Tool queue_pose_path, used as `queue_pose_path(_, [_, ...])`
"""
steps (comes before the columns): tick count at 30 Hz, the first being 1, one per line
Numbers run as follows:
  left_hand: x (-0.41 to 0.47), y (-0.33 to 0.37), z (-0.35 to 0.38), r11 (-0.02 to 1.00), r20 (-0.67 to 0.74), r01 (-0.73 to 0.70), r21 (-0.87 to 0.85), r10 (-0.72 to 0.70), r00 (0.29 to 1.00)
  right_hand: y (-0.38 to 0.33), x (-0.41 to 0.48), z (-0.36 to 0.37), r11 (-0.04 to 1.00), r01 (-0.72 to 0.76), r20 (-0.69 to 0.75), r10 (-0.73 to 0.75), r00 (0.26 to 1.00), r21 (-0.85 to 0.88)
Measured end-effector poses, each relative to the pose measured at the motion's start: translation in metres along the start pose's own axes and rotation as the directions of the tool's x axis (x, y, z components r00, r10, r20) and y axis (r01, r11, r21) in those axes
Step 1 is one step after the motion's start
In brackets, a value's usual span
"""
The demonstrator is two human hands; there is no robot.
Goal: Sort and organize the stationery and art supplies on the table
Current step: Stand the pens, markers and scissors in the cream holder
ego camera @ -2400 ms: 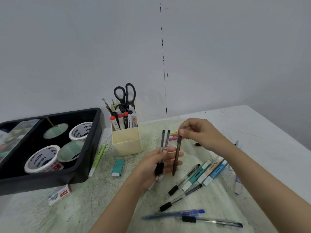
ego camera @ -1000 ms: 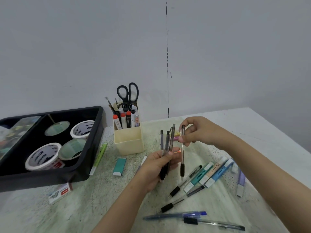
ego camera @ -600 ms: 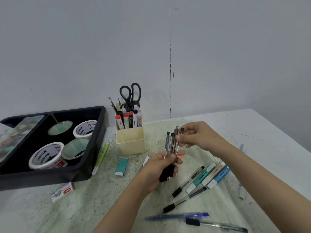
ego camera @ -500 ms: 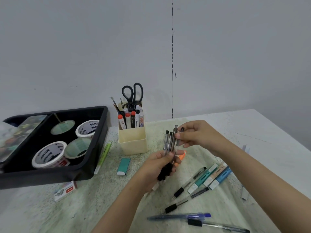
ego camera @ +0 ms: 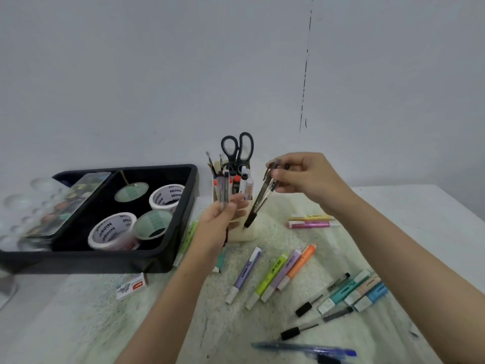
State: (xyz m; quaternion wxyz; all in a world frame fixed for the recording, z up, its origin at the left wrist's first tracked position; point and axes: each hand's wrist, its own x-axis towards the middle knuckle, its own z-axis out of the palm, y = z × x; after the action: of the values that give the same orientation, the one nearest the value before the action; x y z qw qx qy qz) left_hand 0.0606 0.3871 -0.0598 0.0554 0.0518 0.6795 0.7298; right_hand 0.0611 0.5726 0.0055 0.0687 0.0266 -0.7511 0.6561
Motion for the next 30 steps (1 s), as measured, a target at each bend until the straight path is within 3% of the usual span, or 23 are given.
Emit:
queue_pose_path(3, [0.011,0.007,-0.009,0.998,-0.147,-0.070,0.007,0.071,0.987,-0.002,0.011,0.006,0.993,0.093,-0.039,-0.096,0.995,-0.070])
queue_pose_path(10, [0.031,0.012,-0.016,0.989,-0.116,-0.067,-0.134,0.051,0.992,0.020,0.026,0.024,0.955,0.163,-0.052,-0.181,0.982,-0.246])
queue_pose_path(15, [0.034,0.014,-0.011,0.985,-0.164,-0.171,0.005,0.170,0.972,0.035,0.030,0.033,0.941,0.192,-0.015,-0.205,0.979,-0.279])
queue_pose_path(20, [0.035,0.006,-0.014,0.963,-0.131,-0.262,0.065,0.269,0.954,0.040,0.030,0.034,0.894,0.256,0.179,-0.202,0.963,-0.367])
queue_pose_path(24, [0.038,-0.003,-0.016,0.934,-0.186,-0.318,0.162,0.345,0.920,0.045,0.028,0.034,0.856,0.268,0.247,-0.171,0.954,-0.442])
queue_pose_path(30, [0.036,-0.008,-0.017,0.933,-0.136,-0.312,0.176,0.337,0.931,0.049,0.023,0.035,0.838,0.243,0.258,-0.128,0.958,-0.489])
